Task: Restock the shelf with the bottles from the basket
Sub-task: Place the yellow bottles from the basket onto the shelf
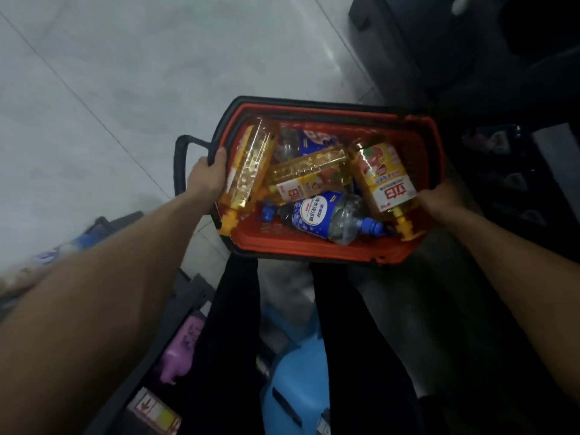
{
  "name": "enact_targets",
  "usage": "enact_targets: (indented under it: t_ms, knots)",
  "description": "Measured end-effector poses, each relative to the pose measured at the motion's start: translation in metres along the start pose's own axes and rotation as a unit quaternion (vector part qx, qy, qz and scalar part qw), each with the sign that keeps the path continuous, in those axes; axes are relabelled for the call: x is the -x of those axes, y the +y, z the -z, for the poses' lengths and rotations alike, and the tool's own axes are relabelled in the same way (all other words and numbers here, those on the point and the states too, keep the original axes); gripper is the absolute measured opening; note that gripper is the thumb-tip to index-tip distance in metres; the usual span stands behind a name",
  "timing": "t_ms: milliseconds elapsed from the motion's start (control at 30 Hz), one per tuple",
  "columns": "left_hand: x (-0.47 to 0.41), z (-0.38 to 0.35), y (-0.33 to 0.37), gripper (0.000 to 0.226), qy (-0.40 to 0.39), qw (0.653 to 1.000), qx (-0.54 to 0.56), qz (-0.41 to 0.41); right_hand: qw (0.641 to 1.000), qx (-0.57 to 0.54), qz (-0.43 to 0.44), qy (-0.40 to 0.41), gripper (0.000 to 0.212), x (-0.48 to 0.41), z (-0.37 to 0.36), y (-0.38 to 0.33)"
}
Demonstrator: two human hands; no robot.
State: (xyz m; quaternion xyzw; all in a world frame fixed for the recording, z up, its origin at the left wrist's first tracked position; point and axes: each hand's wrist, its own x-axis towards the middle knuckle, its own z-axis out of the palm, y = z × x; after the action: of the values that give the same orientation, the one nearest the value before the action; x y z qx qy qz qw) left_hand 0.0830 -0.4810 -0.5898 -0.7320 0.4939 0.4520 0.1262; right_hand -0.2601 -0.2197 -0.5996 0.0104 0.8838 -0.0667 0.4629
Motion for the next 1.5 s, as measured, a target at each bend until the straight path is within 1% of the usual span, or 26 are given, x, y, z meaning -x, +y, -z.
enact_targets:
  t_ms: [33,100,167,233,267,300,333,400,433,500,600,667,767,800,900,967,1000,1067,1133,1200,1300,1400,1500]
  knots:
    - [0.008,0.000,0.000,0.059,0.007,1.000,0.015,0.001,1.000,-0.025,-0.002,-0.003,0.082,0.003,0.001,0.005]
    - [0.028,0.004,0.002,0.058,0.015,1.000,0.025,-0.007,0.998,-0.069,-0.005,-0.013,0.072,0.027,0.005,0.005]
    - [0.048,0.007,0.005,0.066,0.014,0.999,0.023,-0.038,0.996,-0.085,0.007,-0.025,0.067,0.044,0.008,0.008]
    - [0.064,0.012,0.003,0.080,0.026,0.997,-0.010,-0.067,0.995,-0.094,0.010,-0.034,0.078,0.059,0.009,0.011]
    - [0.072,0.012,0.002,0.082,0.034,0.995,-0.046,-0.081,0.994,-0.100,0.012,-0.033,0.086,0.063,0.007,0.013]
    - [0.080,0.009,0.001,0.081,0.034,0.991,-0.083,-0.096,0.995,-0.092,0.010,-0.037,0.092,0.070,0.008,0.012]
    - [0.089,0.005,0.001,0.080,0.026,0.985,-0.121,-0.117,0.996,-0.078,0.020,-0.039,0.092,0.077,0.007,0.012]
    - [0.109,-0.008,0.001,0.084,0.004,0.971,-0.174,-0.162,0.997,-0.042,0.047,-0.039,0.088,0.088,0.005,0.013]
    - [0.117,-0.016,-0.002,0.087,0.001,0.968,-0.182,-0.175,0.997,-0.023,0.065,-0.034,0.086,0.094,0.004,0.014]
    - [0.131,-0.030,-0.005,0.087,0.016,0.966,-0.190,-0.174,0.994,0.026,0.102,-0.031,0.086,0.105,0.001,0.015]
    - [0.138,-0.041,-0.006,0.082,0.053,0.957,-0.220,-0.184,0.984,0.089,0.146,-0.049,0.086,0.121,-0.001,0.013]
    - [0.137,-0.044,-0.006,0.074,0.080,0.933,-0.262,-0.235,0.974,0.130,0.181,-0.043,0.085,0.128,-0.002,0.014]
    - [0.141,-0.050,-0.001,0.062,0.100,0.878,-0.324,-0.338,0.960,0.157,0.232,-0.018,0.083,0.136,0.002,0.018]
    - [0.144,-0.054,0.004,0.062,0.091,0.864,-0.327,-0.371,0.953,0.169,0.250,-0.004,0.081,0.137,0.003,0.021]
    - [0.150,-0.074,0.011,0.065,0.028,0.824,-0.342,-0.450,0.930,0.214,0.297,0.031,0.076,0.136,0.000,0.027]
    - [0.153,-0.098,0.008,0.066,-0.004,0.793,-0.360,-0.492,0.924,0.229,0.305,0.040,0.075,0.129,-0.006,0.036]
    - [0.154,-0.111,0.007,0.067,-0.012,0.784,-0.366,-0.502,0.923,0.231,0.305,0.047,0.075,0.123,-0.008,0.039]
    - [0.154,-0.139,0.007,0.068,-0.020,0.778,-0.367,-0.509,0.920,0.221,0.317,0.059,0.075,0.107,-0.015,0.046]
    - [0.150,-0.165,0.008,0.069,0.011,0.776,-0.364,-0.515,0.913,0.205,0.345,0.069,0.073,0.085,-0.024,0.044]
    - [0.139,-0.194,0.008,0.065,0.044,0.768,-0.349,-0.536,0.904,0.206,0.363,0.092,0.072,0.058,-0.030,0.048]
    - [0.124,-0.222,0.002,0.060,0.076,0.772,-0.330,-0.538,0.885,0.221,0.390,0.122,0.073,0.033,-0.031,0.056]
    - [0.105,-0.232,0.001,0.060,0.076,0.764,-0.345,-0.541,0.867,0.223,0.428,0.127,0.067,0.018,-0.029,0.068]
    - [0.093,-0.238,0.008,0.062,0.055,0.760,-0.366,-0.534,0.847,0.245,0.456,0.122,0.059,0.005,-0.022,0.069]
